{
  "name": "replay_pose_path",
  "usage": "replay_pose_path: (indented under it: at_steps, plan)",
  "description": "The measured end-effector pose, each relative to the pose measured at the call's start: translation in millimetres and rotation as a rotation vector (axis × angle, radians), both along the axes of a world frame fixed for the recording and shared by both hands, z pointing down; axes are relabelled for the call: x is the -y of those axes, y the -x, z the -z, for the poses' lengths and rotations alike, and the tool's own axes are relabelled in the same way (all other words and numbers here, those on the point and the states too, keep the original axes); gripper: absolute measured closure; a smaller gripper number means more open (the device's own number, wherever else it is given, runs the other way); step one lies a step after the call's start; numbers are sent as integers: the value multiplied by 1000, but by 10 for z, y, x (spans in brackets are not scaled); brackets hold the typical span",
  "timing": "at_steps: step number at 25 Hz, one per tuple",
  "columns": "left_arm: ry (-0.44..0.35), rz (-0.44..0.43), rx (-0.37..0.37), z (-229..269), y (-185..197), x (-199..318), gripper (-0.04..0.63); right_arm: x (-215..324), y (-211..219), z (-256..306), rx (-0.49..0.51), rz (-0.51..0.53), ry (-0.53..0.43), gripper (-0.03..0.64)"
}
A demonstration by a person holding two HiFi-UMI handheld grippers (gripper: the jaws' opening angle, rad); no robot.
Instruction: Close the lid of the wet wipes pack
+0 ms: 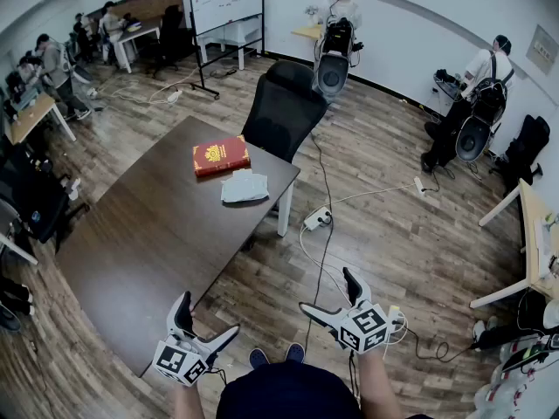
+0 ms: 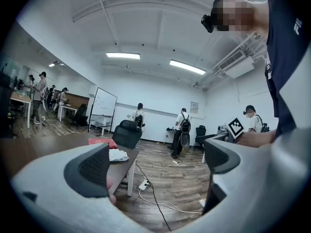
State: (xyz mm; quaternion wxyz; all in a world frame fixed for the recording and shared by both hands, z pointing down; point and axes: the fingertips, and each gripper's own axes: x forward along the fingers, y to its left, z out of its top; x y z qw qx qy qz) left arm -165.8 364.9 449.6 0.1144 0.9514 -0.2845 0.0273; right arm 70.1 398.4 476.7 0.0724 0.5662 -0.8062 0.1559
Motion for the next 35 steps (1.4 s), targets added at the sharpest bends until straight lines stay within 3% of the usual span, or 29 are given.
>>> replay_pose_path:
  at_steps: [12, 24, 35]
  plan:
    - [2, -18, -4, -59, 201, 80, 0, 26, 197, -22, 26, -32, -1, 12]
    - [8, -61, 6, -120, 416, 136, 14, 25, 462, -66, -16, -61, 1, 12]
    - [-3, -77, 16, -200, 219, 596, 15, 458, 364, -145, -15, -42, -15, 14]
